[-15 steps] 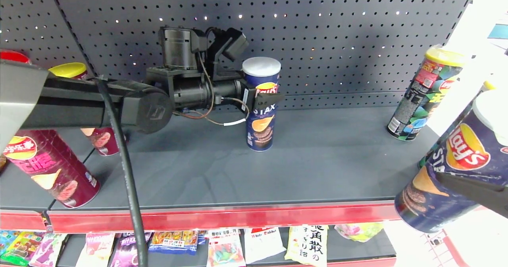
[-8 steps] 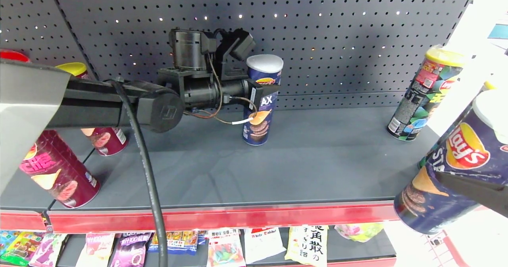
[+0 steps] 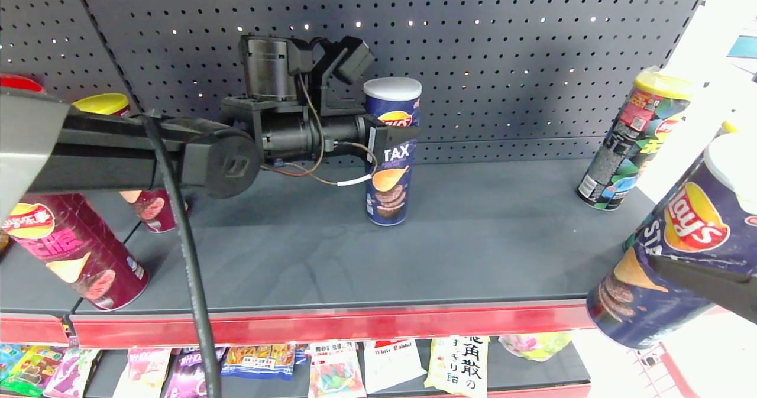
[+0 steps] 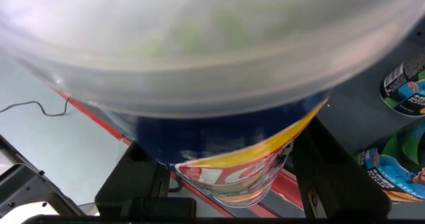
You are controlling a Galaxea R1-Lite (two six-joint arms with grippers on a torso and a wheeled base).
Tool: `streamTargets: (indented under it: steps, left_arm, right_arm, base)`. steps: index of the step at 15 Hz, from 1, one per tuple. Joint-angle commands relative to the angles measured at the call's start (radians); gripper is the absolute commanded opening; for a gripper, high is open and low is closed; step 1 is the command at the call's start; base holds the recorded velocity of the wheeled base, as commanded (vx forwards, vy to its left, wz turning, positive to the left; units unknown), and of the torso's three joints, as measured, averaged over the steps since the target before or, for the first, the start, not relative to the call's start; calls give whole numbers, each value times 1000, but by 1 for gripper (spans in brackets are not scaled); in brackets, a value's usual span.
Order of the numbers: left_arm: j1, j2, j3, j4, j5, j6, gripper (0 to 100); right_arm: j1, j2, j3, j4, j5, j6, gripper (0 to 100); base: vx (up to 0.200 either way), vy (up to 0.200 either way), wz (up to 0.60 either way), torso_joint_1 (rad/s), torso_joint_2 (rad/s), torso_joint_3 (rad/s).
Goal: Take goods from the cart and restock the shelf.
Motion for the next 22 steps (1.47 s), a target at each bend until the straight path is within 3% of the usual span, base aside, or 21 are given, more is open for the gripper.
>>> streamTargets:
  steps: [1, 6, 9, 11, 15, 19, 22]
  left_arm:
    - [-4, -111, 116, -2, -53, 8, 0]
    - [-33, -244, 333, -6, -113, 64, 0]
    - [-44, -250, 474, -224, -122, 67, 0]
    - [-46, -253, 534, -287, -132, 65, 0]
    - [-58, -267, 546, -283, -139, 59, 0]
    - [-69, -290, 551, -281, -156, 18, 0]
    - [-70, -295, 575, -272, -165, 18, 0]
  right_arm:
    - [0, 2, -3, -1, 1, -1, 0]
    - [0, 1, -4, -1, 2, 0, 0]
    - [2, -1, -4, -1, 2, 0, 0]
    - [2, -1, -7, -1, 2, -1, 0]
    - [2, -1, -4, -1, 2, -1, 0]
    - [2, -1, -4, -1, 2, -1, 0]
    - [2, 1, -7, -1, 2, -1, 0]
  base:
    - [0, 0, 0, 0, 0, 0]
    - [0, 0, 0, 0, 0, 0]
    - [0, 0, 0, 0, 0, 0]
    - [0, 0, 0, 0, 0, 0]
    - [0, 0, 0, 0, 0, 0]
    - [0, 0, 0, 0, 0, 0]
    - [0, 0, 0, 0, 0, 0]
